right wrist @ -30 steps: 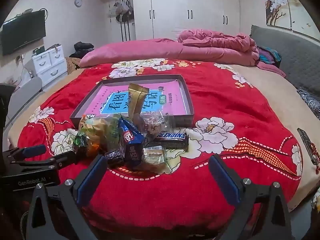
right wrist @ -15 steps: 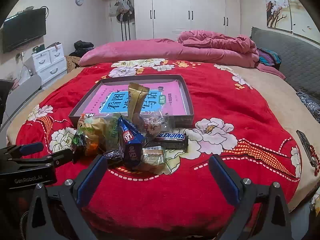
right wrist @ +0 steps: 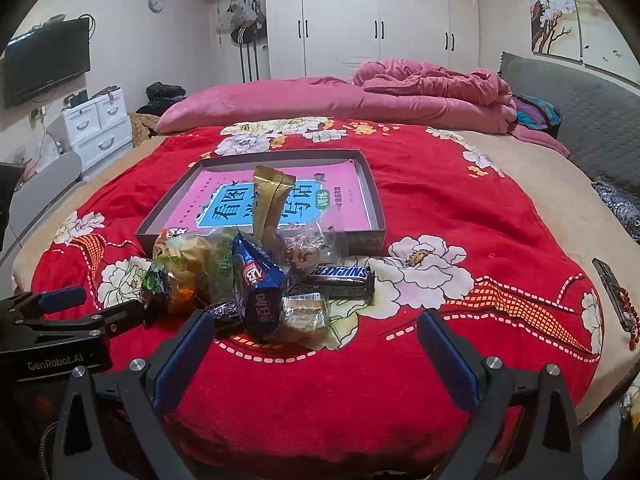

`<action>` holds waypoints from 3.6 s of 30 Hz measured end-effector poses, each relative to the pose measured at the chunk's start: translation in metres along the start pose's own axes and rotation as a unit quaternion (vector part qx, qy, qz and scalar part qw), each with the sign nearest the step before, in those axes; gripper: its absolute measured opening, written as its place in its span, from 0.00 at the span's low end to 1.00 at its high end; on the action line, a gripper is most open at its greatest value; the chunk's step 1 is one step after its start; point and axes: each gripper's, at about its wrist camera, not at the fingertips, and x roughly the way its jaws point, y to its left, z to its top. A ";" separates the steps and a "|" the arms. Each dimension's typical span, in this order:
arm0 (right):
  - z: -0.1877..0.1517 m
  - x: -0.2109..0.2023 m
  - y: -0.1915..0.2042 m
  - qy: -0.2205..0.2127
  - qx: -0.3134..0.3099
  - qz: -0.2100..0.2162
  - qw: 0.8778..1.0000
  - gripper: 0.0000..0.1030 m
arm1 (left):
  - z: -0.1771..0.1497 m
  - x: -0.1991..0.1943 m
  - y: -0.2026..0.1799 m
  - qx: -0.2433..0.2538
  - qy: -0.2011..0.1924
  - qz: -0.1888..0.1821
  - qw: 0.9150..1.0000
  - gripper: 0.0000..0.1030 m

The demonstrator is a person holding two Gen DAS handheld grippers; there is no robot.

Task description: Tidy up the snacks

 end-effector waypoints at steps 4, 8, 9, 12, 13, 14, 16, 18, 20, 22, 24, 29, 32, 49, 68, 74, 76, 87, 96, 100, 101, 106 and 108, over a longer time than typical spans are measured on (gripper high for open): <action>0.000 0.000 0.000 0.000 0.000 0.000 1.000 0.99 | 0.000 0.000 0.000 0.000 0.000 0.001 1.000 0.92; 0.001 0.000 0.000 0.000 0.000 0.000 1.000 0.99 | 0.000 0.000 0.000 0.001 0.000 0.001 1.000 0.92; 0.001 0.000 0.000 0.000 0.000 0.000 1.000 0.99 | 0.000 0.000 0.000 0.001 0.001 0.001 1.000 0.92; 0.001 0.000 0.000 0.000 0.000 0.000 1.000 0.99 | 0.000 0.000 0.000 0.001 0.000 0.001 1.000 0.92; 0.000 0.000 0.000 0.000 0.000 0.000 1.000 0.99 | 0.000 0.000 0.000 0.001 0.001 0.001 1.000 0.92; 0.000 0.000 0.000 0.000 0.000 0.000 1.000 0.99 | 0.000 0.000 0.000 0.000 0.001 0.001 1.000 0.92; 0.001 0.000 0.000 0.000 0.000 0.001 1.000 0.99 | 0.000 0.000 0.000 0.001 0.000 0.002 1.000 0.92; 0.002 0.001 0.000 0.000 0.000 0.002 1.000 0.99 | 0.001 0.001 0.001 -0.001 0.002 0.001 1.000 0.92; 0.003 0.001 0.001 -0.001 -0.001 0.001 1.000 0.99 | 0.001 0.002 0.003 -0.001 0.004 0.001 1.000 0.92; 0.003 0.002 0.000 -0.001 0.000 0.002 1.000 0.99 | 0.001 0.003 0.003 0.001 0.008 0.002 1.000 0.92; 0.003 0.001 0.000 -0.001 0.000 0.001 1.000 0.99 | 0.001 0.004 0.004 0.001 0.011 0.002 1.000 0.92; 0.005 0.002 0.001 -0.004 0.000 0.001 1.000 0.99 | 0.003 0.004 0.006 0.000 0.014 -0.001 1.000 0.92; 0.006 0.002 0.001 -0.006 0.000 0.002 1.000 0.99 | 0.003 0.004 0.006 0.000 0.014 0.000 1.000 0.92; 0.011 0.022 0.006 0.005 -0.008 0.027 1.000 0.99 | 0.018 0.027 0.025 -0.010 0.033 -0.018 0.999 0.92; 0.015 0.048 0.006 0.038 -0.006 0.051 0.998 0.92 | 0.026 0.049 0.018 0.011 0.036 -0.043 0.998 0.92; 0.017 0.059 0.010 0.056 -0.013 0.076 0.995 0.65 | 0.023 0.049 0.016 0.022 0.036 -0.056 0.998 0.92; 0.017 0.062 0.012 0.063 -0.014 0.086 0.994 0.57 | 0.024 0.050 0.018 0.019 0.038 -0.064 0.997 0.91; 0.019 0.071 0.028 0.068 -0.038 0.115 0.990 0.36 | 0.026 0.058 0.026 -0.004 0.052 -0.098 0.994 0.74; 0.020 0.074 0.022 0.075 -0.016 0.139 0.987 0.23 | 0.027 0.065 0.032 -0.021 0.062 -0.118 0.991 0.72; 0.020 0.070 0.021 0.073 -0.014 0.146 0.986 0.23 | 0.029 0.068 0.036 -0.027 0.068 -0.128 0.989 0.72; 0.020 0.069 0.020 0.072 -0.014 0.147 0.986 0.23 | 0.029 0.069 0.037 -0.028 0.070 -0.130 0.989 0.72; 0.020 0.070 0.016 0.076 -0.002 0.152 0.985 0.23 | 0.029 0.072 0.037 -0.019 0.075 -0.135 0.988 0.72; 0.020 0.071 0.015 0.079 0.005 0.154 0.985 0.23 | 0.029 0.073 0.035 -0.008 0.074 -0.132 0.988 0.72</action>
